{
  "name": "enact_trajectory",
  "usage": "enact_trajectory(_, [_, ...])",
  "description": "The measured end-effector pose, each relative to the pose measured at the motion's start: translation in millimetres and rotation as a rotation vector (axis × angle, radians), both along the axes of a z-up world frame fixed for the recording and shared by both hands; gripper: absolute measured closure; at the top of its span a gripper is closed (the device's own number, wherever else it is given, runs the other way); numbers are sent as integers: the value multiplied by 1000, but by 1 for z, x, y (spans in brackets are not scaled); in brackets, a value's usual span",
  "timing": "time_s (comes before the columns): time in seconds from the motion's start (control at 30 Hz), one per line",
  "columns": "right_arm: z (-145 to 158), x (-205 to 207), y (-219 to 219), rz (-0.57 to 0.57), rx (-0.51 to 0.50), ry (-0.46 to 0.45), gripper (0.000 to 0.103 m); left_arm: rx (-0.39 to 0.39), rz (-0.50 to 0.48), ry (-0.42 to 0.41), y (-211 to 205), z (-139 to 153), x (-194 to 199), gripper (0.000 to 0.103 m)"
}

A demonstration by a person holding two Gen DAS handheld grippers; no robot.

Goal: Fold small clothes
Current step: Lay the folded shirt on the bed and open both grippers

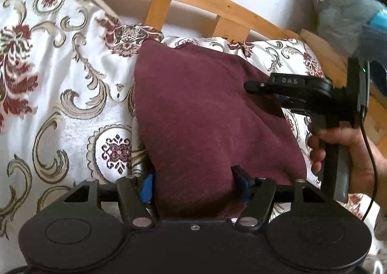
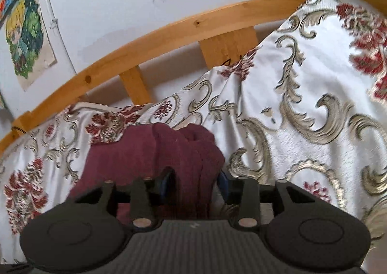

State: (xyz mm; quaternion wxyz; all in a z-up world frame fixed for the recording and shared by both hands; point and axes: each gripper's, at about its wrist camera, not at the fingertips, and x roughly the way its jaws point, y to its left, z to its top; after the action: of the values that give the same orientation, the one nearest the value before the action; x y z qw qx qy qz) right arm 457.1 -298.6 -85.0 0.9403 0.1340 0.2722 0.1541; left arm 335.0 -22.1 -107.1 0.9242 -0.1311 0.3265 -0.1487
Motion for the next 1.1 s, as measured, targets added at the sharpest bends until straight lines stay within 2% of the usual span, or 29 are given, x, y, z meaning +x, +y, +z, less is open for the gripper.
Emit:
enact_trajectory(0.13, [10,-11,-2,-46,-48,-13,43,9,10,5,-3,5,-2,25])
enact_trajectory(0.33, [23,-42,-8,-77,-99,-49,15,77,38,-28,-13,21,-10,5])
enact_trajectory(0.5, [38,-82,-10,-83,-117,-108,1,107,83,-66,-12,41,-24,1])
enact_trajectory(0.7, [61,-131,-6,-91,-133,-198,0,135,138,-87,-3,68,-47,1])
enact_trajectory(1.1, [101,-219,8,-87,-159,-354,0,259,181,-244,-4,134,-124,1])
